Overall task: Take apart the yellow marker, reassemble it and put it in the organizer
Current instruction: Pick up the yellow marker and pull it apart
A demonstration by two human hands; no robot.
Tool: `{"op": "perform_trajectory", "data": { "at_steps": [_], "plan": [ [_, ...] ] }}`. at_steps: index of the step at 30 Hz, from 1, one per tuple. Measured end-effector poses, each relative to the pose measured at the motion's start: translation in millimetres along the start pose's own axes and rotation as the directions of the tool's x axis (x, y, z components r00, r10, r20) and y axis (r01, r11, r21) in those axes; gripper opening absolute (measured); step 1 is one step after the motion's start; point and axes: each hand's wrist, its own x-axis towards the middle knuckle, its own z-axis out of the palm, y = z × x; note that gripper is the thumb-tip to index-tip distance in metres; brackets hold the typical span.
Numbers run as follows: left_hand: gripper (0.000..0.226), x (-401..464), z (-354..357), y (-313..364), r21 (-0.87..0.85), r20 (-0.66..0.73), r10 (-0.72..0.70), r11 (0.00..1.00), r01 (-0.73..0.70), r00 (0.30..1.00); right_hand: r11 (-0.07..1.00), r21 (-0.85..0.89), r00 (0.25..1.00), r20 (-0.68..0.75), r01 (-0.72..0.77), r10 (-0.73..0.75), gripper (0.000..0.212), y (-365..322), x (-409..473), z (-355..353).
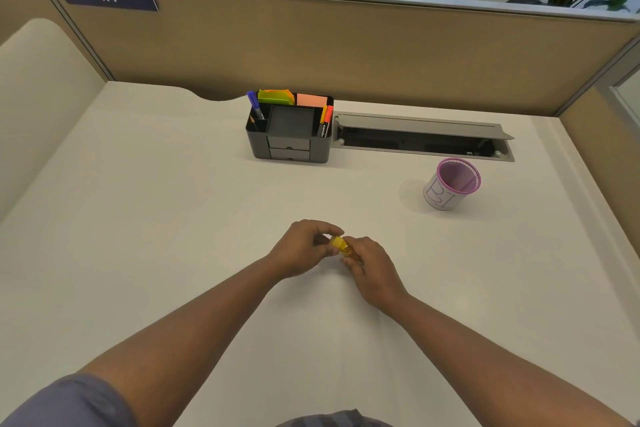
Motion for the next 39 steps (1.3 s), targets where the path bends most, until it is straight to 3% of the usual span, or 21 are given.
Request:
{"op": "perform_trajectory", "data": {
  "at_steps": [11, 16, 21, 33, 39],
  "plan": [
    [0.024, -1.7, -7.5, 6.7, 0.059, 0.049, 0.022, 0.998, -0.025, 0.999, 0.997, 0.057, 0.998, -0.009, -0.059, 0.059, 0.03, -2.6, -1.9, -0.3],
    [0.028, -3.9, -4.4, 9.5, 0.018, -0.016, 0.002, 1.0, -0.002, 1.0, 0.99, 0.114, 0.995, -0.037, -0.087, 0.092, 0.029, -4.2, -2.1, -0.4],
    [0.027, -3.5, -5.9, 13.3, 0.023, 0.007, -0.002, 1.0, 0.002, 1.0, 0.985, 0.137, 0.993, -0.039, -0.101, 0.107, 0.029, -6.3, -2.6, -0.2],
    [0.021, -3.9, -8.8, 16.1, -0.328, -0.01, -0.084, 0.942, 0.076, 0.996, 0.963, 0.203, 0.978, -0.072, -0.177, 0.195, 0.03, -9.6, 4.4, -3.0],
    [0.023, -5.2, -5.2, 8.3, -0.556, 0.093, -0.136, 0.815, 0.164, 0.986, 0.948, 0.249, 0.976, -0.042, -0.199, 0.215, 0.025, -5.5, 0.6, 0.4]
  ]
}}
